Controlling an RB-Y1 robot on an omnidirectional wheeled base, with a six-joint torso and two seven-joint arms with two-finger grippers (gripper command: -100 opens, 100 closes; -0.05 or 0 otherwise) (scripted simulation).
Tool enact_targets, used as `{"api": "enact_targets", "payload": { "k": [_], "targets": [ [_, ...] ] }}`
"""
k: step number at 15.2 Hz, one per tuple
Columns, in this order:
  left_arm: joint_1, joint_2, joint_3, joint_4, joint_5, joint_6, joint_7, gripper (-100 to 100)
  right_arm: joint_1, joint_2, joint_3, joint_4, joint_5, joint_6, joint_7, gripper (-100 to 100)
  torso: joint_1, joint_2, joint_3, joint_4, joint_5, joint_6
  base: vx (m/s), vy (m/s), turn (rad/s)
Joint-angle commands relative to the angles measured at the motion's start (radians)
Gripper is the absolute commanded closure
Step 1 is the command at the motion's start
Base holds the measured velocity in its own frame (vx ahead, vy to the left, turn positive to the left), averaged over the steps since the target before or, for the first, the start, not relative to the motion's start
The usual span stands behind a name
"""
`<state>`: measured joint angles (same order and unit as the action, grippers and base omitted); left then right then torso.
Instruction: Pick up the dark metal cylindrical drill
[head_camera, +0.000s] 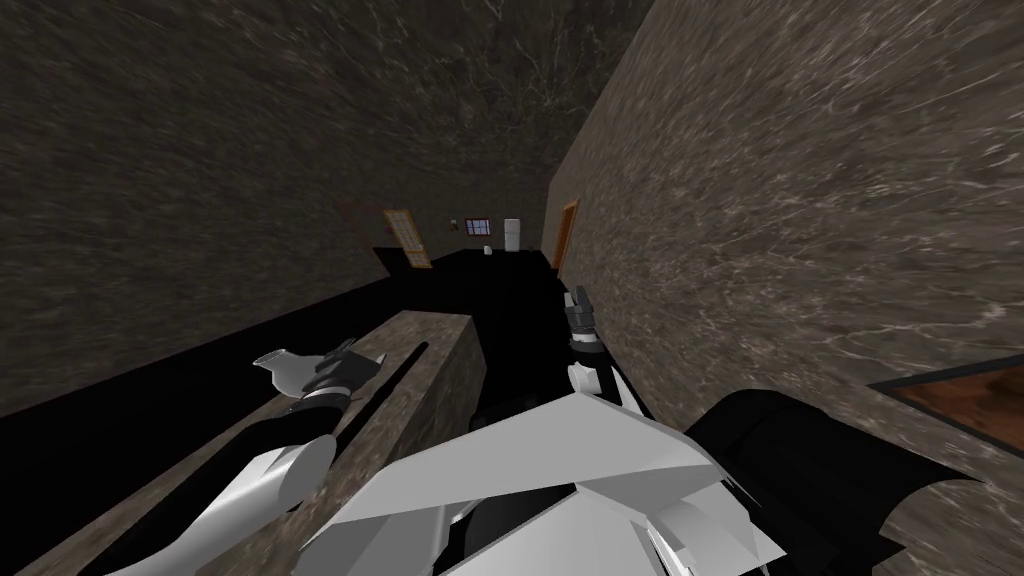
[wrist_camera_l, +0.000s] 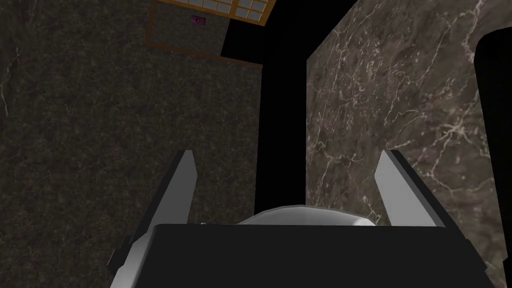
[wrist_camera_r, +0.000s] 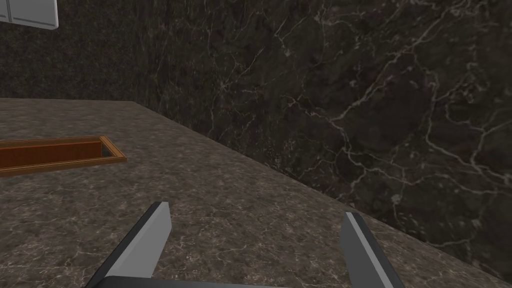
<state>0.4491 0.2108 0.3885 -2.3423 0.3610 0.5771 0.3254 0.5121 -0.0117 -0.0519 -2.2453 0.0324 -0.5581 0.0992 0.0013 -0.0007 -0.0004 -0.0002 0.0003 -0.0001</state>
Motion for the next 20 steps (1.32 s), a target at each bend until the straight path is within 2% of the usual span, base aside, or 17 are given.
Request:
{"api": "enact_targets", "payload": {
  "k": [1, 3, 4, 6, 7, 9, 10, 12, 13, 14, 16, 17, 19, 20],
  "targets": [
    [0.005, 0.003, 0.028, 0.005, 0.034, 0.05, 0.027, -100, 0.0, 0.0, 0.0, 0.0, 0.0, 0.0, 0.0, 0, 0.0, 0.0, 0.0, 0.0, 0.0, 0.0, 0.005, 0.013, -0.11],
    [0.005, 0.003, 0.028, 0.005, 0.034, 0.079, 0.027, -100, 0.0, 0.0, 0.0, 0.0, 0.0, 0.0, 0.0, 0, 0.0, 0.0, 0.0, 0.0, 0.0, 0.0, 0.006, 0.016, -0.079],
    [0.012, 0.006, 0.052, 0.009, 0.063, 0.109, 0.051, -100, 0.0, 0.0, 0.0, 0.0, 0.0, 0.0, 0.0, 0, 0.0, 0.0, 0.0, 0.0, 0.0, 0.0, 0.006, 0.016, -0.098],
    [0.012, 0.006, 0.052, 0.009, 0.063, 0.141, 0.051, -100, 0.0, 0.0, 0.0, 0.0, 0.0, 0.0, 0.0, 0, 0.0, 0.0, 0.0, 0.0, 0.0, 0.0, 0.009, 0.017, -0.078],
    [0.02, 0.009, 0.075, 0.015, 0.091, 0.163, 0.076, -100, 0.0, 0.0, 0.0, 0.0, 0.0, 0.0, 0.0, 0, 0.0, 0.0, 0.0, 0.0, 0.0, 0.0, 0.011, 0.011, -0.111],
    [0.02, 0.009, 0.075, 0.015, 0.091, 0.201, 0.076, -100, 0.0, 0.0, 0.0, 0.0, 0.0, 0.0, 0.0, 0, 0.0, -0.001, 0.0, 0.0, 0.0, 0.0, 0.011, 0.013, -0.072],
    [0.028, 0.013, 0.097, 0.021, 0.119, 0.225, 0.102, -100, 0.0, 0.0, 0.0, 0.0, 0.0, 0.0, 0.0, 0, 0.0, -0.001, 0.0, 0.0, 0.0, 0.0, 0.012, 0.01, -0.091],
    [0.028, 0.013, 0.097, 0.021, 0.119, 0.261, 0.102, -100, 0.0, 0.0, 0.0, 0.0, 0.0, 0.0, 0.0, 0, 0.0, -0.001, 0.0, 0.0, 0.0, 0.0, 0.011, 0.013, -0.069],
    [0.028, 0.013, 0.097, 0.021, 0.119, 0.261, 0.102, -100, 0.0, 0.0, 0.0, 0.0, 0.0, 0.0, 0.0, 0, 0.0, -0.001, 0.0, 0.0, 0.0, 0.0, 0.008, 0.01, 0.005],
    [0.038, 0.016, 0.119, 0.029, 0.146, 0.298, 0.128, -100, 0.0, 0.0, 0.0, 0.0, 0.0, 0.0, 0.0, 0, 0.0, -0.001, 0.0, 0.0, 0.0, 0.0, 0.014, 0.006, -0.087],
    [0.038, 0.016, 0.119, 0.029, 0.146, 0.32, 0.128, -100, 0.0, 0.0, 0.0, 0.0, 0.0, 0.0, 0.0, 0, 0.0, -0.001, -0.001, 0.0, 0.0, 0.0, 0.014, 0.012, -0.081],
    [0.048, 0.02, 0.14, 0.037, 0.172, 0.354, 0.153, -100, 0.0, 0.0, 0.0, 0.0, 0.0, 0.0, 0.0, 0, 0.0, -0.001, 0.0, 0.0, 0.0, 0.0, 0.018, 0.012, -0.089],
    [0.048, 0.02, 0.14, 0.037, 0.172, 0.378, 0.153, -100, 0.0, 0.0, 0.0, 0.0, 0.0, 0.0, 0.0, 0, 0.0, -0.001, -0.001, 0.0, 0.0, 0.0, 0.019, 0.014, -0.063],
    [0.059, 0.024, 0.159, 0.046, 0.197, 0.41, 0.179, -100, 0.0, 0.0, 0.0, 0.0, 0.0, 0.0, 0.0, 0, 0.0, -0.001, -0.001, 0.0, 0.0, 0.0, 0.02, 0.016, -0.075]
  ]
}}
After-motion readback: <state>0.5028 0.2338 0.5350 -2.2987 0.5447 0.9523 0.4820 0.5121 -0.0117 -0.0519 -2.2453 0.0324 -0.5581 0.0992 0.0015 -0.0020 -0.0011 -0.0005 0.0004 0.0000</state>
